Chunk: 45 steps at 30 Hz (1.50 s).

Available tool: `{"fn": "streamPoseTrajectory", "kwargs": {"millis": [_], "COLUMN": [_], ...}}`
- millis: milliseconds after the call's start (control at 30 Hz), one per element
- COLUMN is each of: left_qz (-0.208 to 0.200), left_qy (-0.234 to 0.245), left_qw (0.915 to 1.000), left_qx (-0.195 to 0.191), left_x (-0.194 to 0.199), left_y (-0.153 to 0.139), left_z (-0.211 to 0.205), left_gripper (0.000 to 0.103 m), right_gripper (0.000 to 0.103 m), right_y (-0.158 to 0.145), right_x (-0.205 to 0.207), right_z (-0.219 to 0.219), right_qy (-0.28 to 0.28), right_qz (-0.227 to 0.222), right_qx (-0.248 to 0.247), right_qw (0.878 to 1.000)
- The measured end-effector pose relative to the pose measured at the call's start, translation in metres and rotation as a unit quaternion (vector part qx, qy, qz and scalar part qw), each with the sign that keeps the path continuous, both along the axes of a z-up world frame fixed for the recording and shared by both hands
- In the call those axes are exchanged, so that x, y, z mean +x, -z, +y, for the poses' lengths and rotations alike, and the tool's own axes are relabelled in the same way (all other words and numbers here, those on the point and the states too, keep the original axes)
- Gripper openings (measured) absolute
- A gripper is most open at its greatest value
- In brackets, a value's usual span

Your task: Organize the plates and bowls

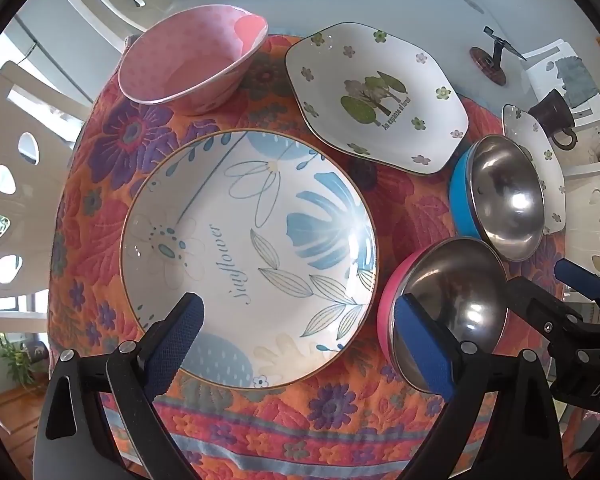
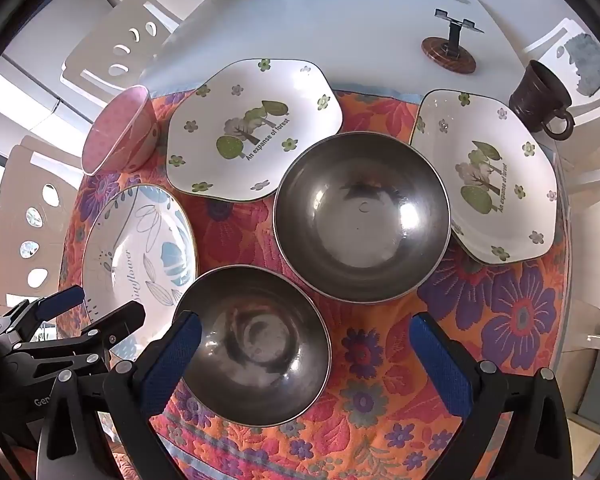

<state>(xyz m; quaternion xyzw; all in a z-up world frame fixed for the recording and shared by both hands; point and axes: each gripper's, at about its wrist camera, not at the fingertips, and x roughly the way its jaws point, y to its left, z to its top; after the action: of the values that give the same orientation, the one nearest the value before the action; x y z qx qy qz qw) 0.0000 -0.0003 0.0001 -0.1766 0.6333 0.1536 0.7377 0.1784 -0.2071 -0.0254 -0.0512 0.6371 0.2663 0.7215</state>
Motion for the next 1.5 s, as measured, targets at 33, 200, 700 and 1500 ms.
{"fn": "streamPoseTrajectory", "kwargs": {"millis": [33,200,700,1500], "left_qz": [0.001,0.0,0.006,0.01], "left_qy": [-0.001,0.001,-0.005,-0.008], "left_qw": [1.0,1.0,1.0,0.9996], "left_qx": [0.0,0.0,-0.003,-0.025], "left_x": [0.0,-0.003,-0.005,-0.008], "left_y": [0.0,-0.002,0.005,0.009], "left_z": [0.0,0.002,0.004,0.007], "left_gripper": [0.095,0.095,0.095,0.095], "right_gripper": [0.103,0.103,0.103,0.103], "right_y": [0.0,-0.002,0.003,0.003], "right_x": [0.0,0.002,-0.002,0.002], "right_z": [0.0,0.0,0.002,0.001], "right_qy": [0.0,0.0,-0.004,0.007], "right_qz": [0.0,0.0,0.0,0.008], "right_qx": [0.0,-0.001,-0.003,-0.002], "right_qw": [1.0,1.0,1.0,1.0]}}
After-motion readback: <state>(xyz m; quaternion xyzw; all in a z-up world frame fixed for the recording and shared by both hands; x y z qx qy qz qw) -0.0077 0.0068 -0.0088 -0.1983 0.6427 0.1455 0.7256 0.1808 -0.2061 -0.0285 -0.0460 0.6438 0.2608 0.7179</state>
